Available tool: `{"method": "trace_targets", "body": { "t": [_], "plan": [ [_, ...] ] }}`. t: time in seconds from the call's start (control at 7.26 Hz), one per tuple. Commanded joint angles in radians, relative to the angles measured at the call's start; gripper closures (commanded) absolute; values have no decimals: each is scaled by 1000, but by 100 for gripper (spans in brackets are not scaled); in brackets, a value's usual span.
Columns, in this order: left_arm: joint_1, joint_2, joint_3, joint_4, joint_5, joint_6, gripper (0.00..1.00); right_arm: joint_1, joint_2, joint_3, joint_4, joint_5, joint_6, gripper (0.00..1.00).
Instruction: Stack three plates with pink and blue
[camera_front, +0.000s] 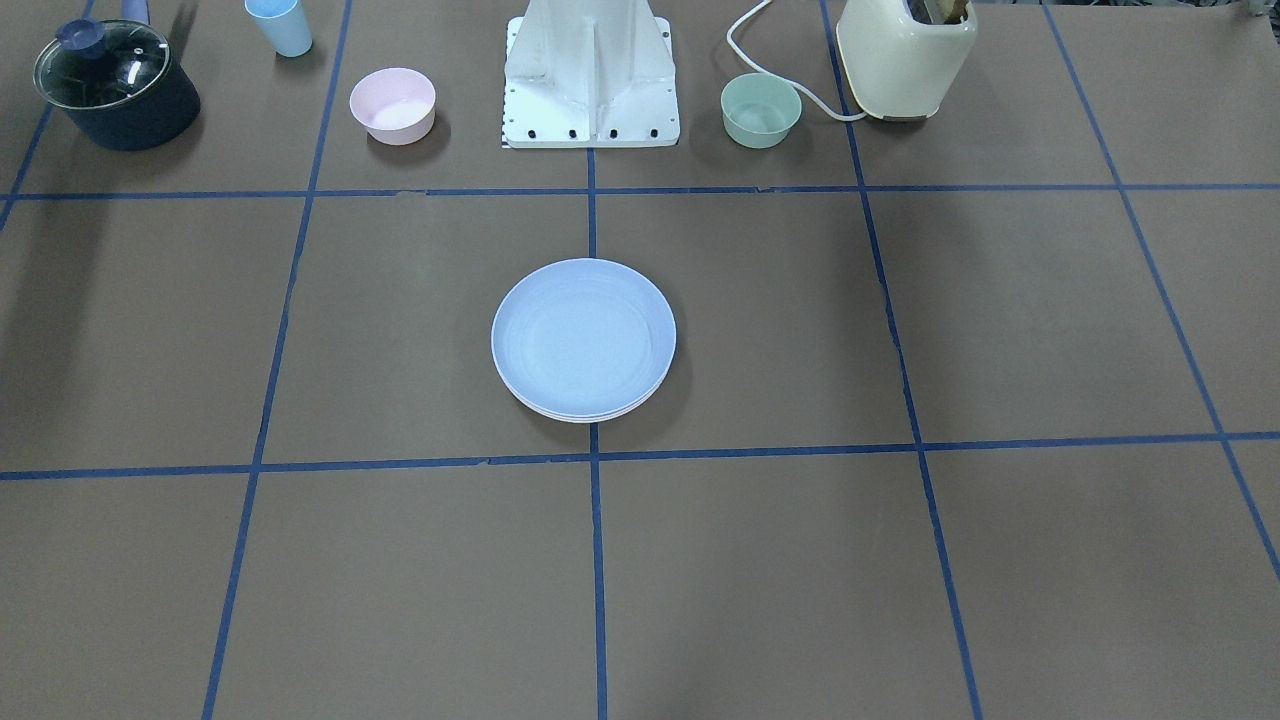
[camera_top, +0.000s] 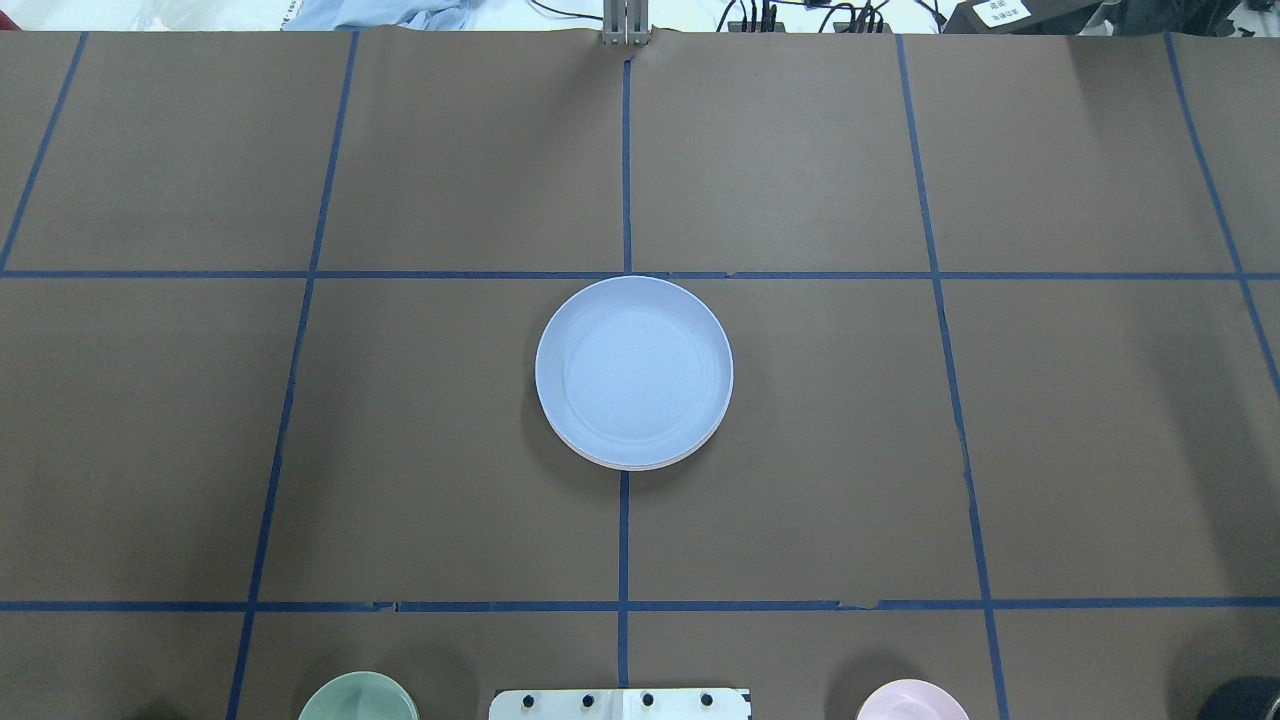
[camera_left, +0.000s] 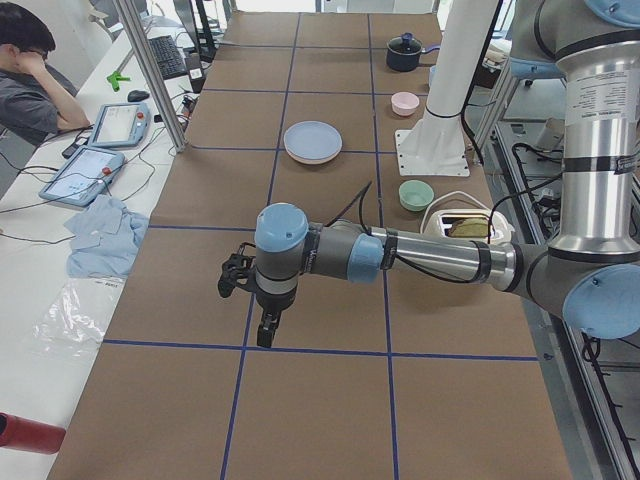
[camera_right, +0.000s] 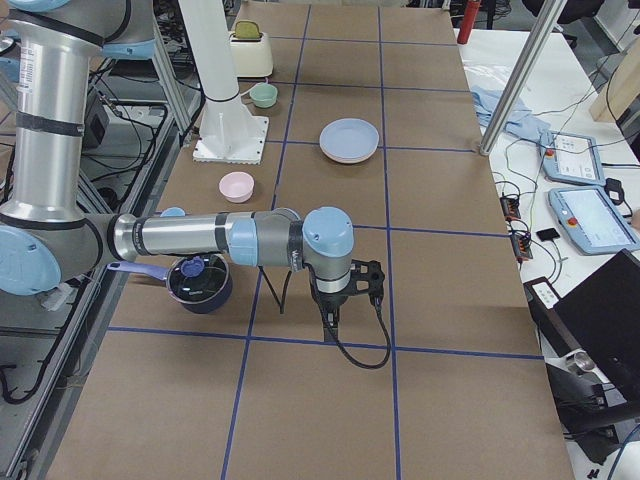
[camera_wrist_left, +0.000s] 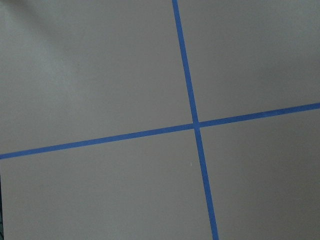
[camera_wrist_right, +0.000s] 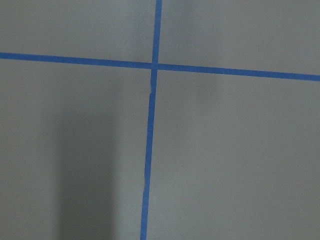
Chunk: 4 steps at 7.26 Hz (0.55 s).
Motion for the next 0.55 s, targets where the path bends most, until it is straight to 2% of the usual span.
{"method": "trace_targets", "body": {
  "t": [0.0,0.14,0.28,0.41],
  "plan": [
    [0,8,-41,10,-4,-8,0,-24,3,-22,30,-5,51,0],
    [-1,19,-39,12,-56,-10,0,-40,3,-22,32,-3,49,0],
    [0,37,-33,10,-158,-10,0,-47,3,-23,32,-3,49,0],
    [0,40,-24,7,-164,-11,0,-47,3,-25,32,-3,48,0]
  ]
}}
